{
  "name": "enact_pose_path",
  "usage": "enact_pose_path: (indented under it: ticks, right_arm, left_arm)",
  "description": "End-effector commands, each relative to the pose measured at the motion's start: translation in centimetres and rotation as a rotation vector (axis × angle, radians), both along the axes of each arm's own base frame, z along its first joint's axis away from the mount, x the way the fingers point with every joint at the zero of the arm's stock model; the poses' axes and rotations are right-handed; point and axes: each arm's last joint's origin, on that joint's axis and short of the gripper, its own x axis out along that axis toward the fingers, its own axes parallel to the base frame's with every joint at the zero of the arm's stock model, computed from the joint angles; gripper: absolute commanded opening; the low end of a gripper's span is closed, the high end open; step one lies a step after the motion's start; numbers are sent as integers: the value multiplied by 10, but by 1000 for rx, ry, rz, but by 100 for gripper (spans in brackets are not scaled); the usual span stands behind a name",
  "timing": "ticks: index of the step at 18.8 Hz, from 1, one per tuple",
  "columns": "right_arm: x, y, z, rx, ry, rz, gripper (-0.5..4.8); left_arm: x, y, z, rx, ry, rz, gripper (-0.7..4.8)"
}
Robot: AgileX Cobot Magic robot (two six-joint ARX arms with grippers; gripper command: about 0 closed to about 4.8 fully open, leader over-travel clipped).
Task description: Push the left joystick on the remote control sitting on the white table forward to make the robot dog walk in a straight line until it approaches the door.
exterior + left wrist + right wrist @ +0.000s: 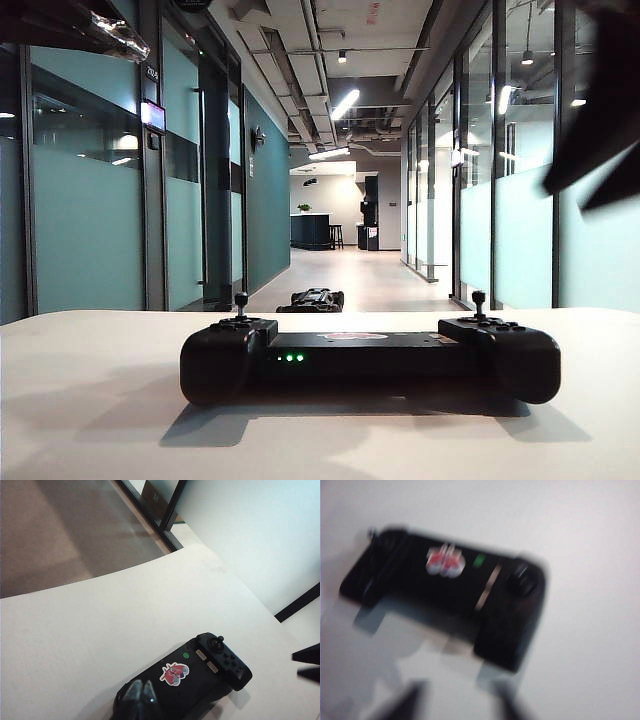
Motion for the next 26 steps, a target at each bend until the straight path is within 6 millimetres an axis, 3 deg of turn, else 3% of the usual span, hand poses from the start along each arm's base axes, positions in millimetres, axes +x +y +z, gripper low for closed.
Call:
enact_pose_path:
  ticks: [1, 3, 4, 8, 15, 26]
  right_arm:
    - [8, 9, -9, 16, 110, 27, 370]
    - [14, 14, -13, 1, 158, 18, 438]
    - [17, 16, -13, -3, 166, 15, 446]
    - [32, 26, -9, -25, 195, 11, 444]
    - [59, 43, -24, -134, 297, -20, 441]
    - [68, 48, -41, -205, 313, -51, 440]
  left_arm:
    - [-1, 0, 3, -11, -11, -11, -5]
    - [-1, 0, 3, -11, -11, -11, -5]
    - [-1, 0, 3, -11, -11, -11, -5]
    - [-1, 0, 3, -11, -11, -11, -5]
    - [-1, 0, 3, -12, -10, -14, -6]
    - [-1, 0, 3, -12, -10, -14, -5]
